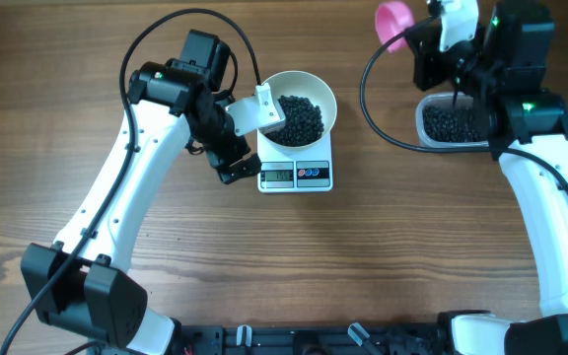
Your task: Scoop item into bowl and weigh 150g on scale
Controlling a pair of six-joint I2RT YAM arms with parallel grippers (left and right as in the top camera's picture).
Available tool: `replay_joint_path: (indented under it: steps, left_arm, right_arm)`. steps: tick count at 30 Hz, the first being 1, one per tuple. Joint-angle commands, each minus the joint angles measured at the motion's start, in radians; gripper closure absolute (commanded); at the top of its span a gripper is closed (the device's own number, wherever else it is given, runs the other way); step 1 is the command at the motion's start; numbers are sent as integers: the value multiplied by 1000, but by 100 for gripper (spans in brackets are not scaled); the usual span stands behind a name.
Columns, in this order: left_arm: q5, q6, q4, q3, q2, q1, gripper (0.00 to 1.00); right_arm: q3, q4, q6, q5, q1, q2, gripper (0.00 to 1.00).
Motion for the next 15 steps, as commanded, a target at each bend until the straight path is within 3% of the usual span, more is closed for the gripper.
replay_joint_path:
  steps: [1,15]
  left_arm:
    - [2,13,3,-6,13,5,0]
    - [2,13,3,-6,13,5,0]
  right_arm:
    - [18,56,-7,48,-3,17,96]
    - [18,2,-6,-146,-2,62,96]
